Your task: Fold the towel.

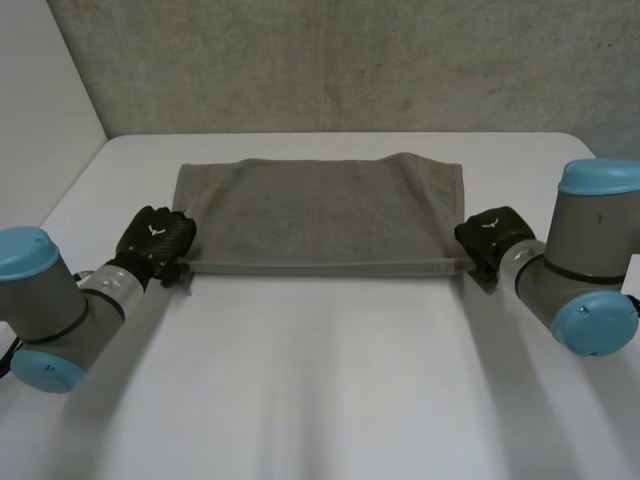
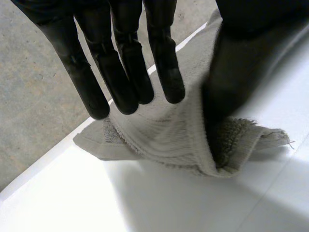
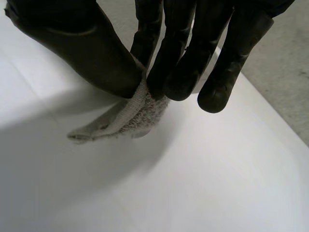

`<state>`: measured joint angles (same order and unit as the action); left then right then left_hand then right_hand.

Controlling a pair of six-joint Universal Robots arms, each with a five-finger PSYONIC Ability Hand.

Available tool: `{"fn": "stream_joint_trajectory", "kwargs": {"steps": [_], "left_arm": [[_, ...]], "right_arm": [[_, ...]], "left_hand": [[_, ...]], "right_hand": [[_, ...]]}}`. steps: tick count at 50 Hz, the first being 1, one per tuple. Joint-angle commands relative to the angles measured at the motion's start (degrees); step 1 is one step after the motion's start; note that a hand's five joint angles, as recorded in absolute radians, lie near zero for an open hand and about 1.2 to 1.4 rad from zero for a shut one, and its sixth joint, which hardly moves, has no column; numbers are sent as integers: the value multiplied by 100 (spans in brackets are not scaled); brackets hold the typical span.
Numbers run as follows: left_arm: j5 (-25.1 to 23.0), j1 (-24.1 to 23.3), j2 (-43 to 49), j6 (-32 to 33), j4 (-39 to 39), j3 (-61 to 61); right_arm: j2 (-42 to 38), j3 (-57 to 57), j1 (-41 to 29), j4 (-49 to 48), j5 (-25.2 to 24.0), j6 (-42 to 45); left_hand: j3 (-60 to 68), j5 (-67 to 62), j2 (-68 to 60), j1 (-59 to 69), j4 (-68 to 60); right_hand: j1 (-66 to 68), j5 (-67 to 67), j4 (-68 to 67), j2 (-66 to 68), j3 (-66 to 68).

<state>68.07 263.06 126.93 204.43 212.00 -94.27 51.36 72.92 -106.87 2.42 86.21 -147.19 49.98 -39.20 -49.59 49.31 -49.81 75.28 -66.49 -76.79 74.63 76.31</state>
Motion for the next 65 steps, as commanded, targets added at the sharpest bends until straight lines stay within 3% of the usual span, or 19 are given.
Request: {"fn": "stream_joint_trajectory", "kwargs": {"steps": [1,12,20,21,22,23,24,39,50,58,60,65], "left_arm": [[40,0,59,-8,-9,67],[58,0,174,-8,-18,102],[383,9,174,-8,-27,137],[435,9,156,-8,-44,146],[479,26,130,-8,-53,163],[479,26,130,-8,-53,163],[497,70,95,-8,-71,172],[392,387,-1408,-61,-97,-267],[-312,440,-2630,-44,-203,-1111],[-725,642,-3737,-26,-906,-1603],[-1039,799,-4096,-35,-1221,-1699],[-1549,1028,-4335,-61,-1555,-1709]], "right_arm": [[357,56,131,-13,-43,-55],[340,73,131,-13,-34,-47],[454,30,281,-22,18,-73],[497,38,333,-22,10,-117],[524,38,342,-13,-8,-161],[524,38,342,-13,-8,-161],[533,47,342,-4,-17,-204],[1298,56,307,312,-34,-222],[1755,460,369,1393,-439,199],[2748,1031,386,1868,-571,718],[3229,1128,491,2043,-623,823],[3582,1111,667,2254,-991,990]], "left_hand": [[-1033,954,994,-965,1015],[-1033,955,994,-966,1015],[-899,820,859,-831,881],[-283,204,243,-215,265],[1439,-1517,-1478,1507,-1457],[1456,-1535,-1495,1524,-1474],[2986,-3065,-3025,3054,-3004],[3002,-3080,-3041,3069,-3019],[3002,-3080,-3041,3069,-3019],[3002,-3080,-3041,3069,-3019],[3002,-3080,-3041,3069,-3019],[3002,-3080,-3041,3069,-3019]], "right_hand": [[472,-351,-321,537,369],[472,-351,-321,537,369],[472,-351,-321,537,369],[472,-351,-321,537,369],[472,-351,-321,537,369],[472,-351,-321,537,369],[472,-351,-321,537,369],[472,-351,-321,537,369],[472,-351,-321,537,369],[472,-351,-321,537,369],[472,-351,-321,537,369],[472,-351,-321,537,369]]}}
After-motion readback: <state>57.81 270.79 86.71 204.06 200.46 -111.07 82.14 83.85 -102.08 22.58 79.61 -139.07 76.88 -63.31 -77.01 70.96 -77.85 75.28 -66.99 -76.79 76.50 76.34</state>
